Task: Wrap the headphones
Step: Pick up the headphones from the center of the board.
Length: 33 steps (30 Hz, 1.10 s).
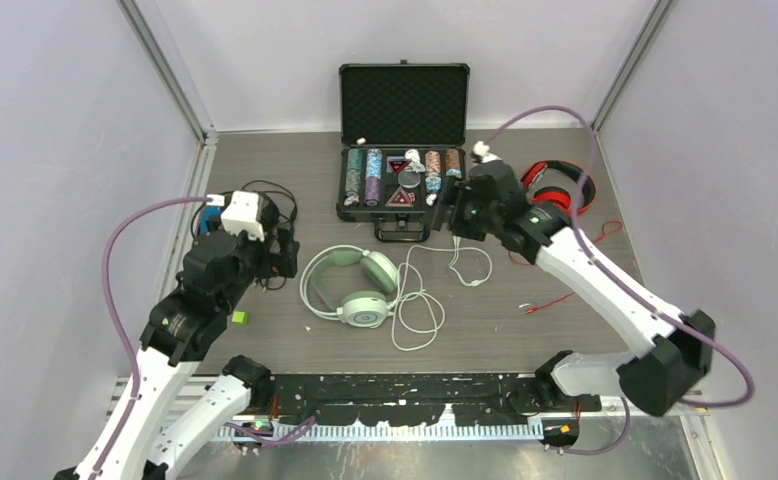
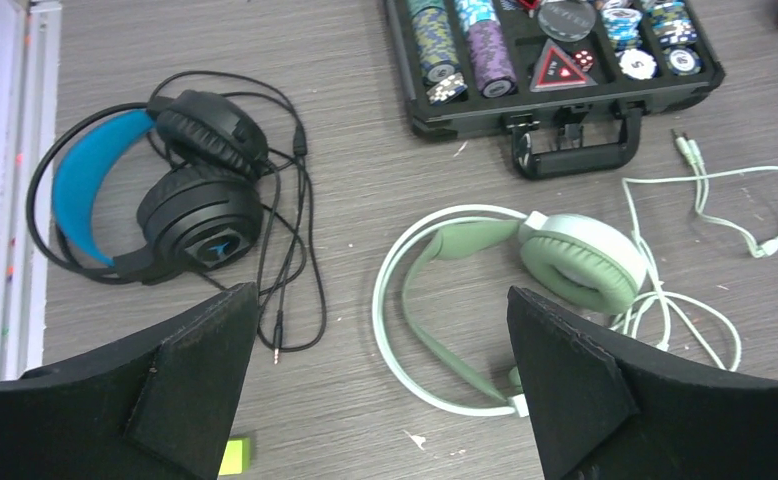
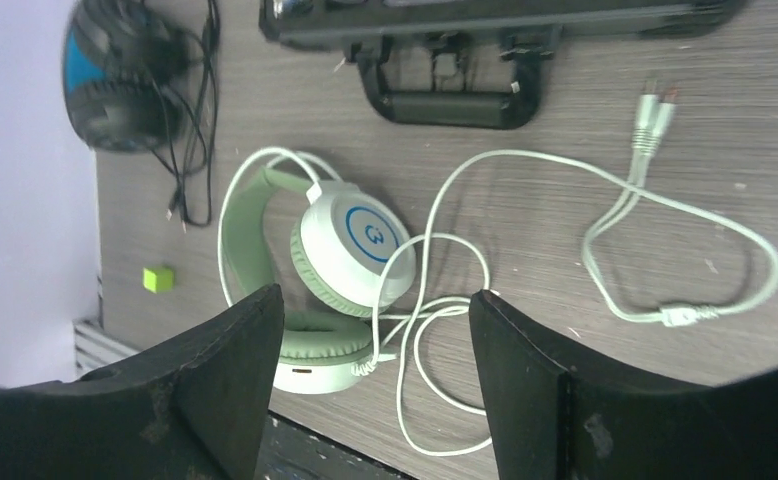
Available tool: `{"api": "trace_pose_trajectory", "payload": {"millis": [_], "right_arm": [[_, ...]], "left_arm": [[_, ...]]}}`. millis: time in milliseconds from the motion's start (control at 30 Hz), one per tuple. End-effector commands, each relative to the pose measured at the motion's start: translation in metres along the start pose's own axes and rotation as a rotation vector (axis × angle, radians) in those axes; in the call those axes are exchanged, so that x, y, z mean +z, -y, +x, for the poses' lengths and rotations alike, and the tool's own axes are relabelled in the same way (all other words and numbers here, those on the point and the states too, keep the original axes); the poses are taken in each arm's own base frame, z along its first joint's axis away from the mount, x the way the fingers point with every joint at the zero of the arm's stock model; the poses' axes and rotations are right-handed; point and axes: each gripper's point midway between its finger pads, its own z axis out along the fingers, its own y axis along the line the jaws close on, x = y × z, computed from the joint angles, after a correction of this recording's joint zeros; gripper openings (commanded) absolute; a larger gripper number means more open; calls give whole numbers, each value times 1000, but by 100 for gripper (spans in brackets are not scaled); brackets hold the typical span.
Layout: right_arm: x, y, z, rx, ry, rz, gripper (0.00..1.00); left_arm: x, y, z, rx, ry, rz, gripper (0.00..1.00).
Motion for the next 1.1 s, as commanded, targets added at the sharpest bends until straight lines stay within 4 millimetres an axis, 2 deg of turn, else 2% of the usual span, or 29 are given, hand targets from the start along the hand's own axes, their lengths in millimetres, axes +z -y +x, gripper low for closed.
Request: {"api": "trace_pose_trajectory", "payload": {"millis": [0,167,367,600,733,1067], "right_arm": [[29,-56,3,-171,-43,-169,72],[78,-77,39,-358,-165,-123,72],[107,-83,71,-478,-249,-92,72],[125,-54,103,-616,-297,21,75],[131,-42,113,-673,-290,69,76],[150,-26,144,-724,-323,44,74]], "left_arm": [[-7,-18,-7,10,90,-76,96],[-21,-30,-8,-12,131,-130,96],[-24,-38,-5,-36,120,-172,96],[-19,-34,0,-64,94,-164,96],[-15,-31,4,-90,70,-157,96],[2,-16,24,-185,-38,-132,95]]}}
